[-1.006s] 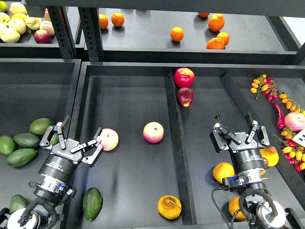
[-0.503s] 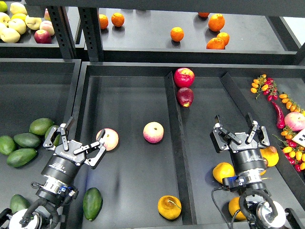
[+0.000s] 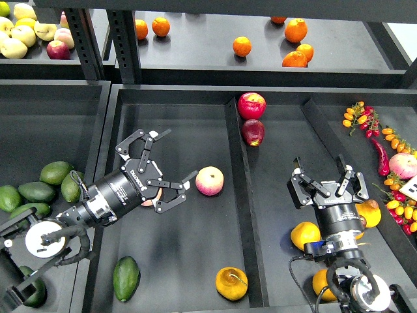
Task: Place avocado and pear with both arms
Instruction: 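Swing the left gripper toward the green avocado nearest the robot, then lower the left gripper onto the green avocado and close it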
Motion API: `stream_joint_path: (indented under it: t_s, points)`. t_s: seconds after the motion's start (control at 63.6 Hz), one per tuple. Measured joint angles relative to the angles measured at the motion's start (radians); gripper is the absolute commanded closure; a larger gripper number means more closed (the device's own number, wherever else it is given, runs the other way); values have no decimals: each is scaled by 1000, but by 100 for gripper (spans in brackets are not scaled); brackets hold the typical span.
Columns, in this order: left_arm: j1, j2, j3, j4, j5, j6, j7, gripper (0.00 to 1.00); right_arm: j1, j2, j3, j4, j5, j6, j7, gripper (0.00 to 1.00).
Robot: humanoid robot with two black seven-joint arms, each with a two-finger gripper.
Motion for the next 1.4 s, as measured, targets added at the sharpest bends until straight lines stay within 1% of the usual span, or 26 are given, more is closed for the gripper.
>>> stream_joint_path:
  t_s: [0.016, 0.031, 0.047, 0.11, 0.173, 0.22, 0.267, 0.346, 0.487, 0.645, 0.66, 0.817, 0.943, 1.163, 1.289, 1.399]
  points:
    - [-10, 9, 10, 0, 0, 0, 14, 0, 0, 0, 0, 0, 0, 0, 0, 0]
    - [-30, 26, 32, 0, 0, 0, 42, 1, 0, 0, 0, 1, 0, 0, 0, 0]
    - [-40, 35, 43, 0, 0, 0, 56, 0, 0, 0, 0, 1, 0, 0, 0, 0]
    - [-101, 82, 105, 0, 0, 0, 139, 0, 0, 0, 0, 3, 0, 0, 0, 0]
    - [-161, 119, 159, 1, 2, 1, 209, 1, 0, 0, 0, 5, 0, 1, 0, 0]
    - [-208, 141, 197, 3, 2, 2, 239, 1, 0, 0, 0, 6, 0, 2, 0, 0]
    - [-250, 155, 229, 7, 3, 3, 251, 0, 0, 0, 0, 6, 0, 2, 0, 0]
    - [-325, 169, 292, 22, 3, 3, 260, 1, 0, 0, 1, 6, -1, 2, 0, 0]
    - [-447, 167, 414, 33, 3, 3, 262, 1, 0, 0, 1, 7, -2, 2, 0, 0]
    - [-621, 132, 630, 36, 4, 2, 262, 1, 0, 0, 1, 7, -2, 2, 0, 0]
    - [-682, 115, 710, 39, 5, 2, 262, 1, 0, 0, 1, 7, -2, 2, 0, 0]
    - [-808, 51, 888, 45, 6, 1, 262, 1, 0, 0, 1, 7, -2, 3, 0, 0]
    - [-854, -5, 968, 61, 6, 1, 262, 0, 0, 0, -1, 7, -2, 3, 0, 0]
    - [-897, -78, 1083, 106, 6, 3, 262, 1, 0, 0, -1, 7, -2, 2, 0, 0]
    - [-906, -113, 1151, 141, 13, 6, 262, 1, 0, 0, -3, 7, -2, 2, -1, 0]
    - [-900, -152, 1208, 178, 32, 25, 262, 1, 0, 0, -7, 7, -2, 1, -2, 0]
